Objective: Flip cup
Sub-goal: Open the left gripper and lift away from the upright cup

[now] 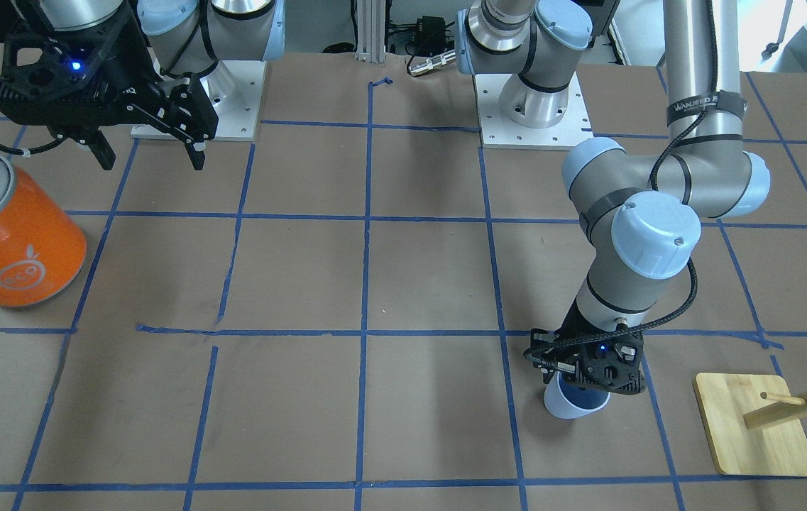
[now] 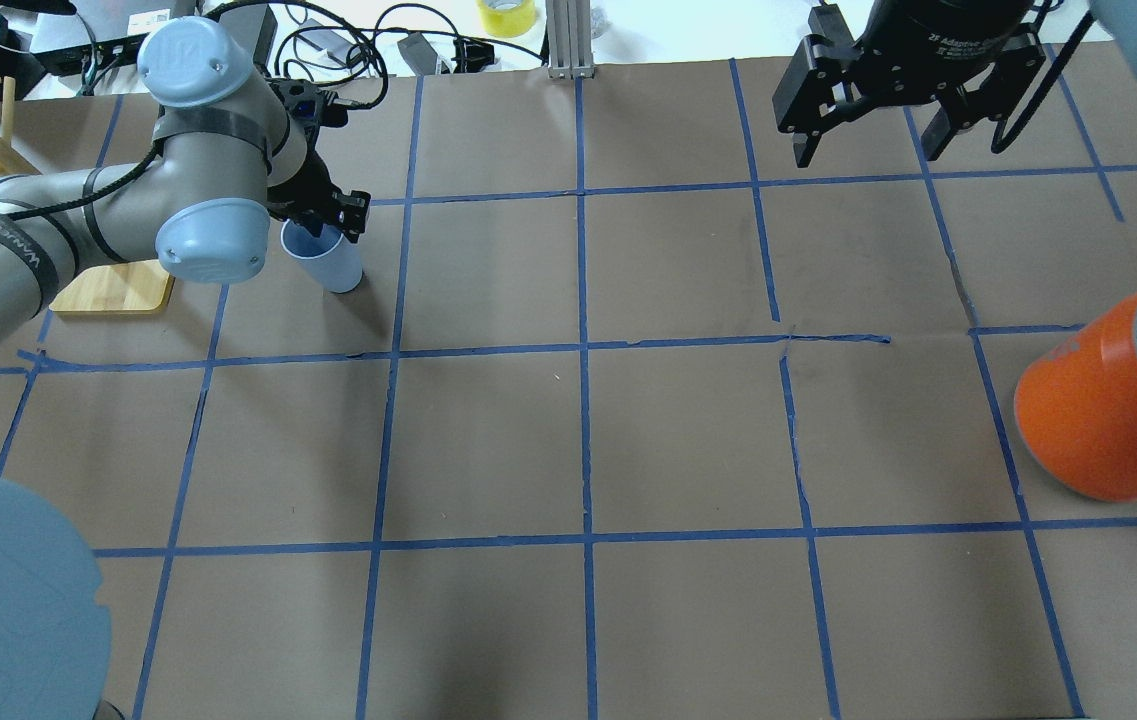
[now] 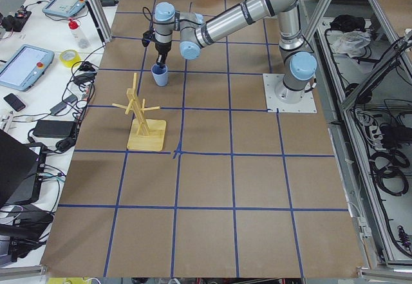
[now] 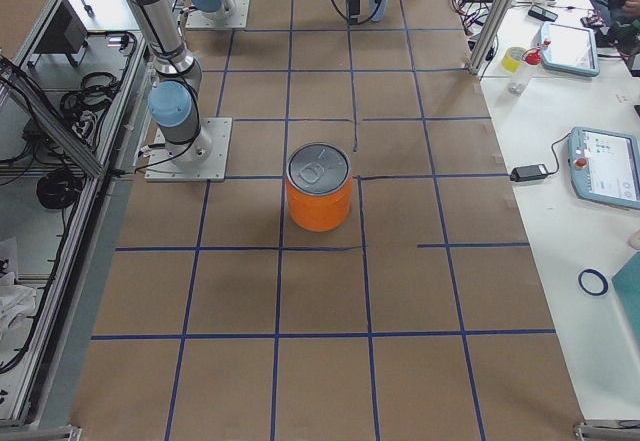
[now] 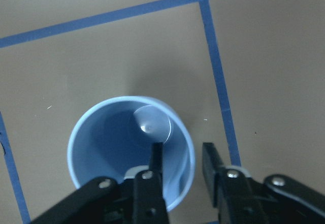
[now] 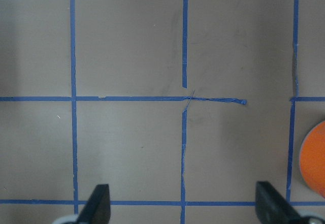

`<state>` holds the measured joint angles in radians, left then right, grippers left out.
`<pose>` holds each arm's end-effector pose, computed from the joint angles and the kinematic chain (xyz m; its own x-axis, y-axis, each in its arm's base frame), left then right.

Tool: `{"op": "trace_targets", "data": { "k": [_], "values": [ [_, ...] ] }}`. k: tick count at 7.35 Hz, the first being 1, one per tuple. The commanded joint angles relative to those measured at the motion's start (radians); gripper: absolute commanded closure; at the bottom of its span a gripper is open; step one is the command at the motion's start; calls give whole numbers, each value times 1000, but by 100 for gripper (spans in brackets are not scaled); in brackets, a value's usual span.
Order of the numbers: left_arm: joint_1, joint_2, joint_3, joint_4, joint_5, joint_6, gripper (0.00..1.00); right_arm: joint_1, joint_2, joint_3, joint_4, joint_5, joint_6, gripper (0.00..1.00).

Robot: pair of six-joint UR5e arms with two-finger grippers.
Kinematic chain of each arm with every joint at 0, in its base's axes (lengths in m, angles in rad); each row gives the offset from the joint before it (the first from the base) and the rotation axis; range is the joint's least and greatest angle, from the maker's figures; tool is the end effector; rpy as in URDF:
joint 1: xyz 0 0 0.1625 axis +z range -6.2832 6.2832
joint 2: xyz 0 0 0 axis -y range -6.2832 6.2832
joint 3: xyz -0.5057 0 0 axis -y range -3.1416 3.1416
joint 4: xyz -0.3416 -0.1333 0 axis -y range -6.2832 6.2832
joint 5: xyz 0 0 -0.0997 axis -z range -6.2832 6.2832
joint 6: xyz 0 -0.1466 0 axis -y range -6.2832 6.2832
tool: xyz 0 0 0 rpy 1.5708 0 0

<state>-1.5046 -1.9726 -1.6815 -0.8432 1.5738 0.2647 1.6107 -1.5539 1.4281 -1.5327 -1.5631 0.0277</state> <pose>-0.0913 -0.6316 0.3385 -0.9799 0.1906 -0.0587 0.1987 0.9583 -0.2052 0.1527 -0.4539 0.5737 -0.9999 -0.0130 -0.0101 -0.0121 0.9961 -0.0873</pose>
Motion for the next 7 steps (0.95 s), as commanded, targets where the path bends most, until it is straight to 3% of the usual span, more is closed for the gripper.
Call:
{"op": "trace_targets", "data": {
  "k": [1,3,5,7],
  "values": [
    [-14,78,67,-122,5,-11,8,0,0,0,0,3,1,0],
    [-51,190,193,-424,6,-60,6,0,-2,0,0,3,3,0],
    [-115,314,233,-680,28,-194,2,0,-3,0,0,3,5,0],
    [-112,411,241,-795,26,-194,0,0,-2,0,-1,8,12,0]
  ]
}}
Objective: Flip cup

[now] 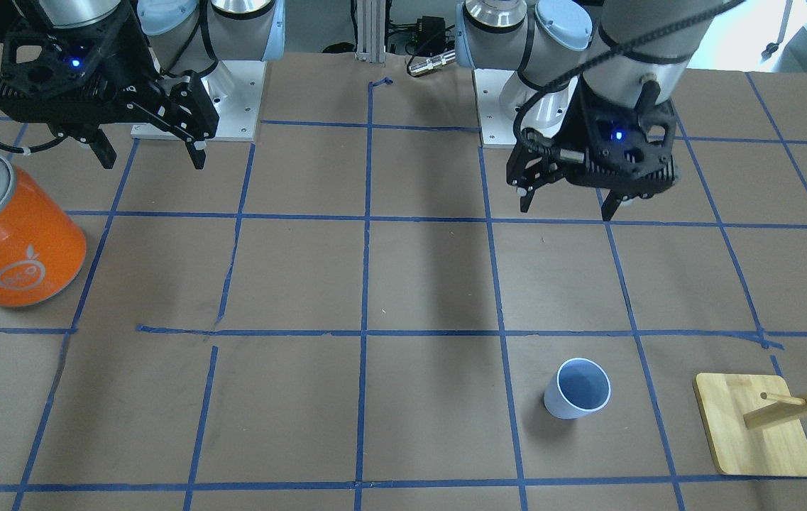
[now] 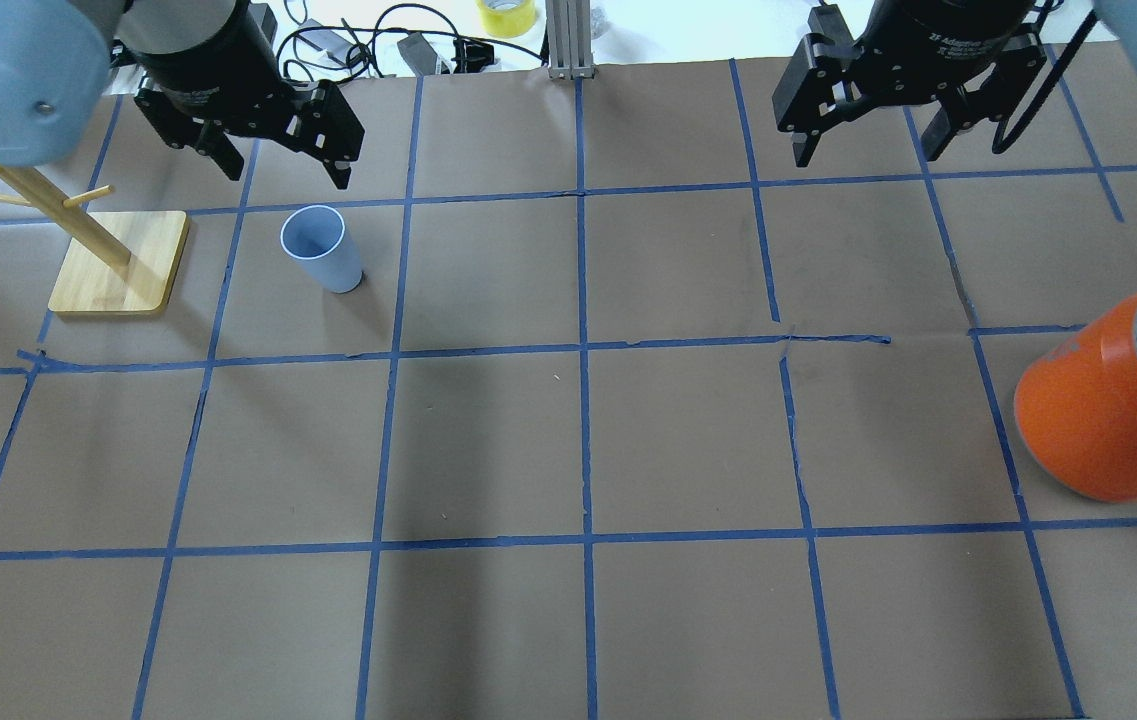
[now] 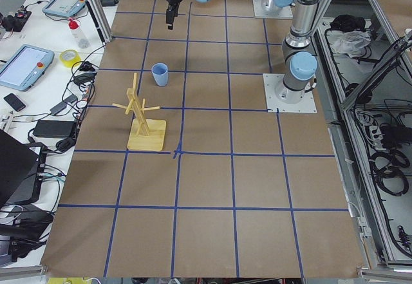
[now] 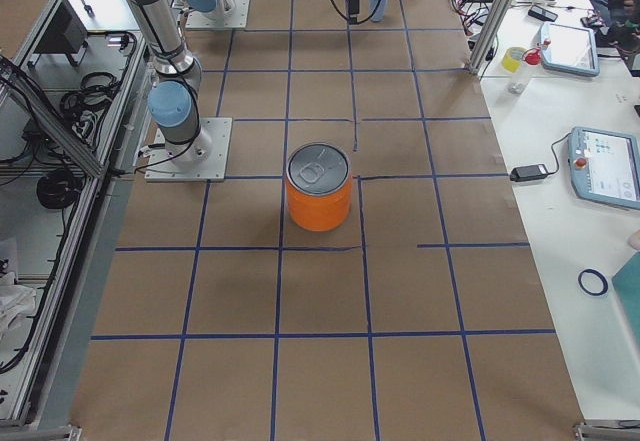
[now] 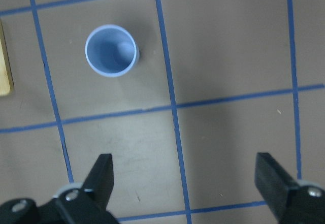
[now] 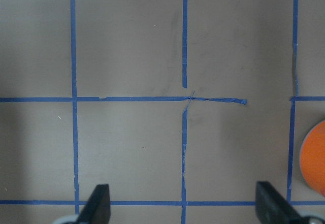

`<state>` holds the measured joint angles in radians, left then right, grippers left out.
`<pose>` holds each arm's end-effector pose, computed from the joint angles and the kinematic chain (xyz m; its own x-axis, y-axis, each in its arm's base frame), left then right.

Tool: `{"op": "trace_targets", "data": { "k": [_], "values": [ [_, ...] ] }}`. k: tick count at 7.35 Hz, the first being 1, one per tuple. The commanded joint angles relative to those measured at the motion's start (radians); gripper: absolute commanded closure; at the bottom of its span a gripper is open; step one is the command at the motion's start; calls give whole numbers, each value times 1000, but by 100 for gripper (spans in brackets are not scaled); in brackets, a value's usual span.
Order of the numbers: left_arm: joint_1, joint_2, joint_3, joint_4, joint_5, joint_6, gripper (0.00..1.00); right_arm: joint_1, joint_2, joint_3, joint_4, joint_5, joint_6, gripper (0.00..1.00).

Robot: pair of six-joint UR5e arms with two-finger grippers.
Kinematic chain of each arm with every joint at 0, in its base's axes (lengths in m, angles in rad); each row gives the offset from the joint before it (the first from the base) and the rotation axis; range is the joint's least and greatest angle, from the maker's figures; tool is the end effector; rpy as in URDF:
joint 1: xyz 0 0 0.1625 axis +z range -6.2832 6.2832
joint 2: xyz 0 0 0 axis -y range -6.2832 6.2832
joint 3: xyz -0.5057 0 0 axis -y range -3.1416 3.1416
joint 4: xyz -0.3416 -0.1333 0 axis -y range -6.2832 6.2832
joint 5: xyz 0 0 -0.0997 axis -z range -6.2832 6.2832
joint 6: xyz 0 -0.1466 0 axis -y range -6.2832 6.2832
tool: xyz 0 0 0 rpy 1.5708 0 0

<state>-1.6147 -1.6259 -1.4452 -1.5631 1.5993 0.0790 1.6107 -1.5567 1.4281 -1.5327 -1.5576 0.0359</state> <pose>-0.1500 -0.4733 0.5532 -0.9922 0.1201 -0.0345 0.1224 0.9896 -0.0756 0.1534 -0.4527 0.5750 -0.9999 -0.0053 -0.0164 -0.0038 0.9959 -0.0899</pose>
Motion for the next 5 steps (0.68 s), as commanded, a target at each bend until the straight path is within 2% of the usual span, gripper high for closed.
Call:
{"op": "trace_targets", "data": {
  "k": [1,5],
  "values": [
    [-4,76,-15,-74,-10,-11,0,2,6,0,-1,4,4,0],
    [-5,69,-23,-57,-16,-27,0,2,23,6,-14,45,4,0]
  ]
}}
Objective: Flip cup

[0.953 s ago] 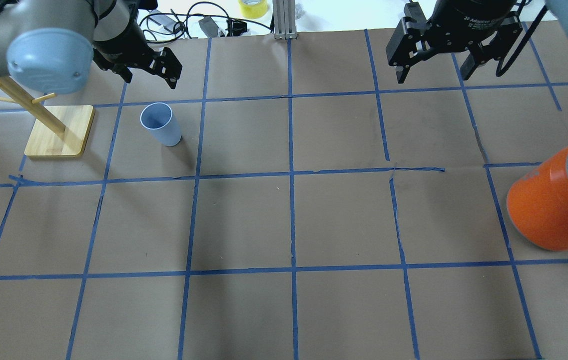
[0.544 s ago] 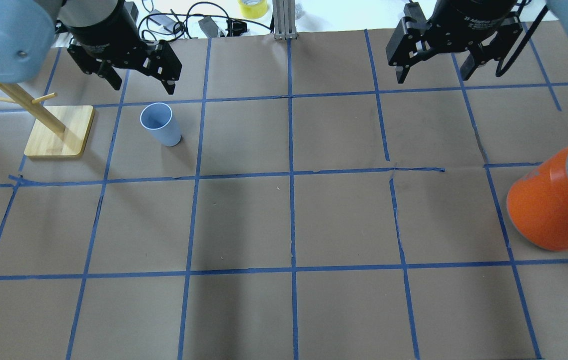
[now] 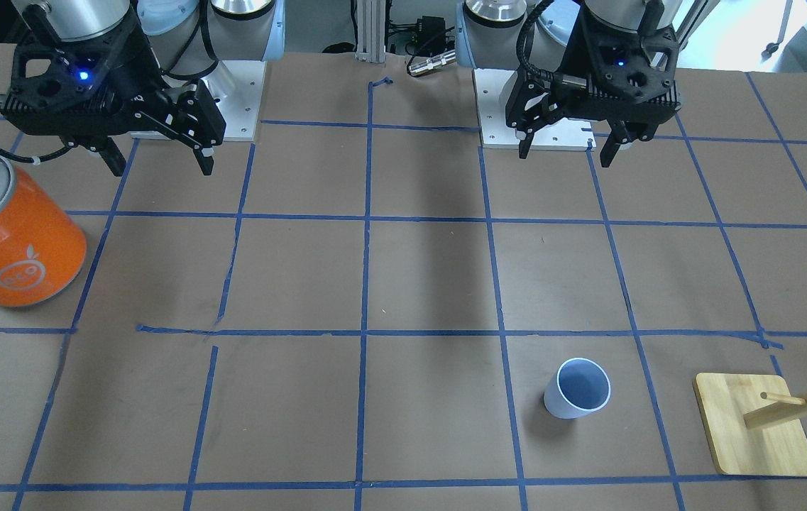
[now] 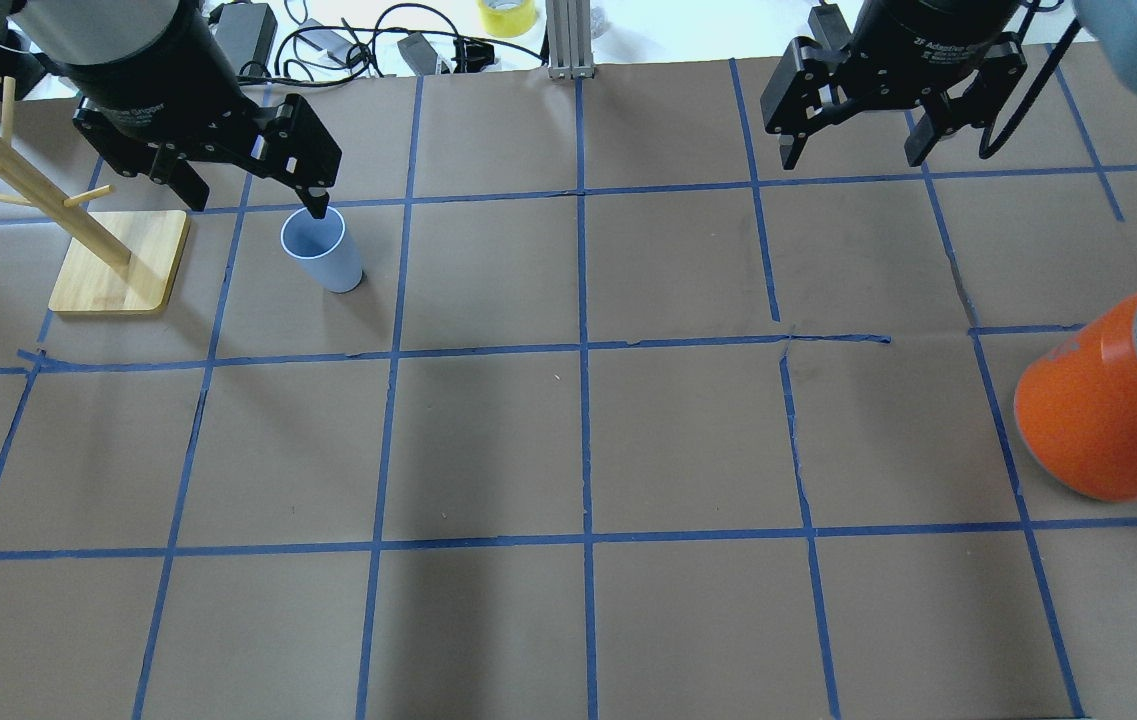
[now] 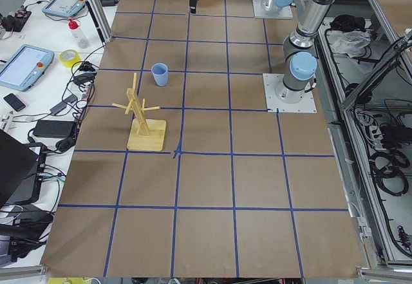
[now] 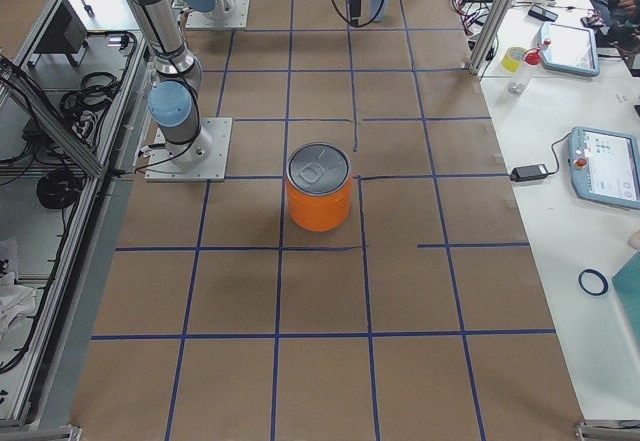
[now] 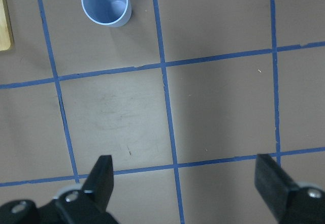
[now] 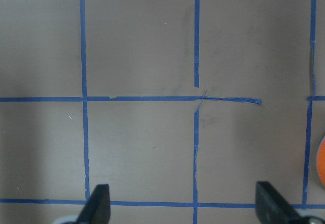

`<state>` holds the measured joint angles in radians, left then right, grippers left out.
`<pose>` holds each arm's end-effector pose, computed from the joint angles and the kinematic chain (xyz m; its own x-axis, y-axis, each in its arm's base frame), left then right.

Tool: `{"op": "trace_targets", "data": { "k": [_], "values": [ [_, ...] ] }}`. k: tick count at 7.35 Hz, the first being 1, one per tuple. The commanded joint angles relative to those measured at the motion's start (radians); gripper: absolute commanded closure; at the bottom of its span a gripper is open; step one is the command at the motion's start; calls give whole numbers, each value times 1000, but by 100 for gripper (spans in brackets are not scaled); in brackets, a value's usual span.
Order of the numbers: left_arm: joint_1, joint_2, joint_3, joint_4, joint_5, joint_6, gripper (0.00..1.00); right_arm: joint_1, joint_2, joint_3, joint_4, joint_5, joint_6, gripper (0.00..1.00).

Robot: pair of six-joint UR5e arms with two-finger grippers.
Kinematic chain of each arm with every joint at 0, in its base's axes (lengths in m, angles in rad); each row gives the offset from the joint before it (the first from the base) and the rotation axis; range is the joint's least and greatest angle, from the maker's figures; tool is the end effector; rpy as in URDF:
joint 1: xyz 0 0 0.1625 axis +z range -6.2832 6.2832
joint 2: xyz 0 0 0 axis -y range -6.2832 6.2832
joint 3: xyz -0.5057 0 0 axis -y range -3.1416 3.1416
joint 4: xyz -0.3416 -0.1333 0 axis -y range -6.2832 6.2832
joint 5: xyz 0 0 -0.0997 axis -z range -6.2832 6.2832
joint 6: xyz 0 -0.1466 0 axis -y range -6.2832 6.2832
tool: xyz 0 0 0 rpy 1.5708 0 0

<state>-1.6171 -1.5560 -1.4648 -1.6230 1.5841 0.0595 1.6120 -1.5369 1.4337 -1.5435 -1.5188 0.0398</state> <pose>-0.1516 -0.4346 0.5699 -0.9944 0.1046 -0.0173 0.1055 0.9921 -0.0676 0.1601 -0.4612 0.5647 -0.9985 -0.0054 -0.0548 -0.0013 0.9973 -0.0737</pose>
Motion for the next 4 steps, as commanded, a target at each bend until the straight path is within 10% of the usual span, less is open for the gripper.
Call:
{"op": "trace_targets", "data": {
  "k": [1,4],
  "values": [
    [-3,-3,-6,3,-3,-32,0,0,3,1,-4,3,0,0],
    [-7,2,-25,2,-3,-33,0,0,4,1,-71,-7,6,0]
  ]
}}
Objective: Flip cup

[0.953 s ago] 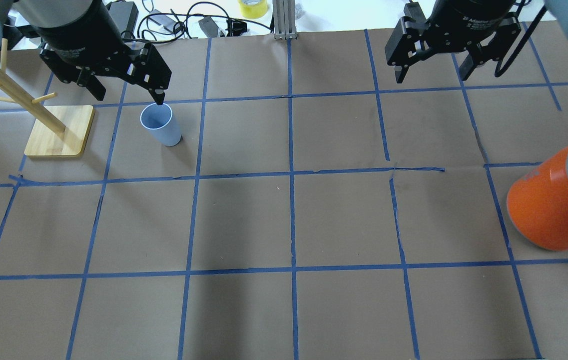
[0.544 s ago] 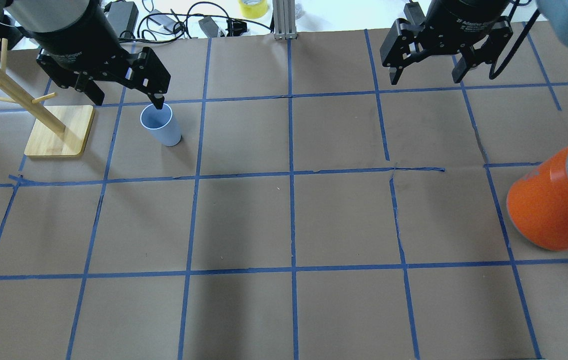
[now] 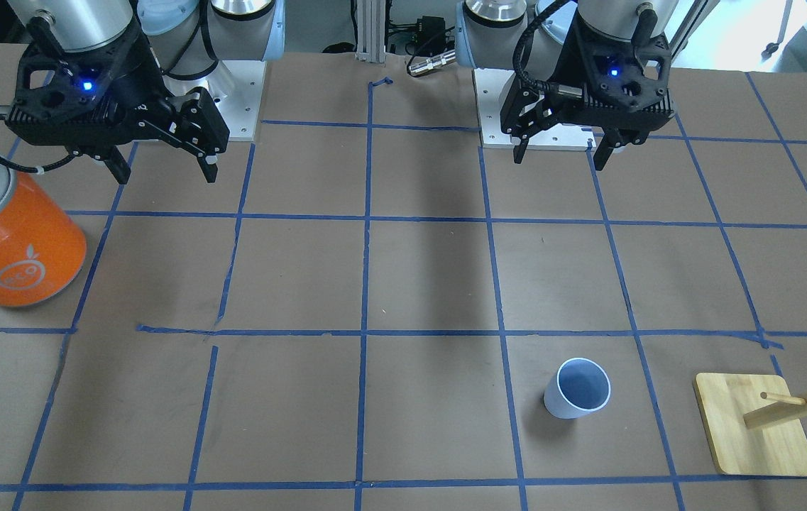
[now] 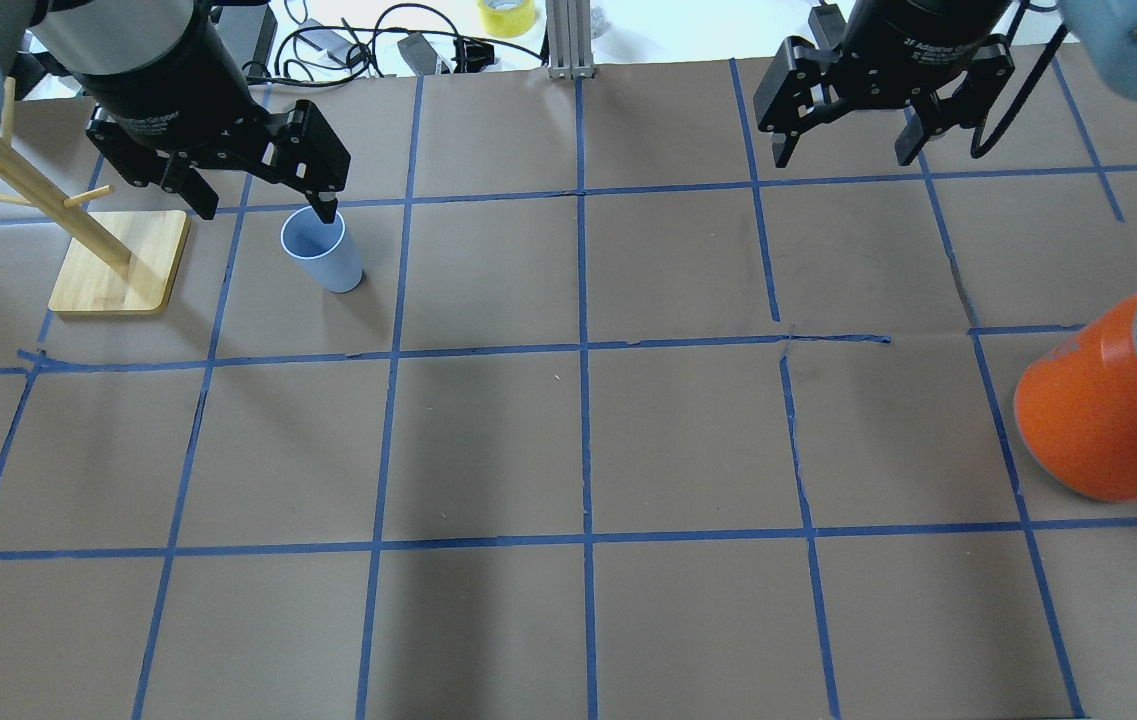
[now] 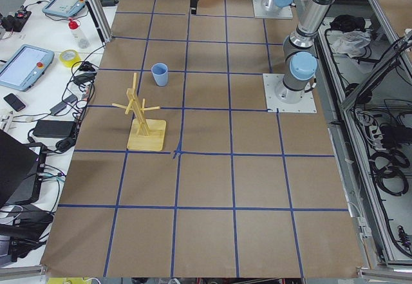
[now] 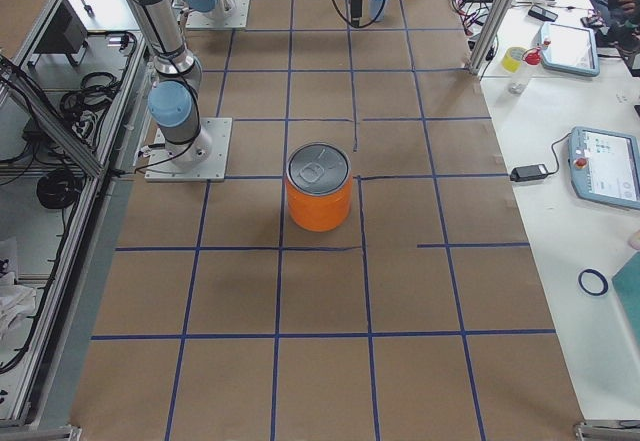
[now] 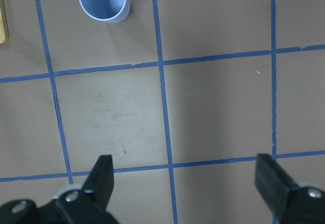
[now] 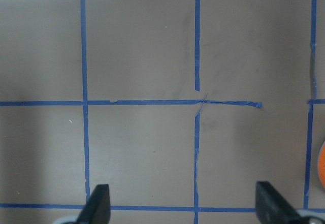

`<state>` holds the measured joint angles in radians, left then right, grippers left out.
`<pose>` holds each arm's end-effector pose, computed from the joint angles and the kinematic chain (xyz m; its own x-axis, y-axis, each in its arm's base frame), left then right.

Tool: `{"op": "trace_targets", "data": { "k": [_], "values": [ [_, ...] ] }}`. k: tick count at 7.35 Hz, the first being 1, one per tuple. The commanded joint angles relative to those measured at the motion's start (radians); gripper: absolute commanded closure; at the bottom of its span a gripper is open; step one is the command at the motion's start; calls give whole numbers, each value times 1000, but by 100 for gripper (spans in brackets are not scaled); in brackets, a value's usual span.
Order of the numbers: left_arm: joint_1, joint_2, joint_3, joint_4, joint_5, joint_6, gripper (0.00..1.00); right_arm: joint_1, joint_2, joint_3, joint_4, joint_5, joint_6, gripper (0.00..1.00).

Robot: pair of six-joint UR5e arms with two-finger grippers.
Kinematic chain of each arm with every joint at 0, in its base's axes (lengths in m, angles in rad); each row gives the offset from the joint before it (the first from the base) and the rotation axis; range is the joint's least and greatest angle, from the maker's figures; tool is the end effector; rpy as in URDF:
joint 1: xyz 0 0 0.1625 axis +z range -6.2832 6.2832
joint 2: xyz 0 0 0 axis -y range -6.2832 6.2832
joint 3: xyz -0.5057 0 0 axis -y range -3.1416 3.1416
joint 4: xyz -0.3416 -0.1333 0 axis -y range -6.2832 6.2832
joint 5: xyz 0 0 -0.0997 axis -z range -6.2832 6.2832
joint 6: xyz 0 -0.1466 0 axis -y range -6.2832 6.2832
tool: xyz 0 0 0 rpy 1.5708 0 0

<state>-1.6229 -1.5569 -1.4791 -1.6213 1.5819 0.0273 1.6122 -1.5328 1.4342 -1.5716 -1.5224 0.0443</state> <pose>-0.1544 -0.4328 0.5633 -0.9968 0.0787 -0.0126 0.0792 0.9954 -0.0547 0.1598 -0.4667 0.5657 -0.9986 -0.0021 -0.0525 0.0030 0.9953 -0.0970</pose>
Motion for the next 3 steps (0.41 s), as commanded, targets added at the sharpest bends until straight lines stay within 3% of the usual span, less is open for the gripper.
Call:
{"op": "trace_targets", "data": {
  "k": [1,3],
  "values": [
    [-3,5,-15,1,1,-3,0,0,2,0,-71,-7,21,0],
    [-3,-3,-18,4,9,0,0,0,2,2,-70,5,23,0]
  ]
}}
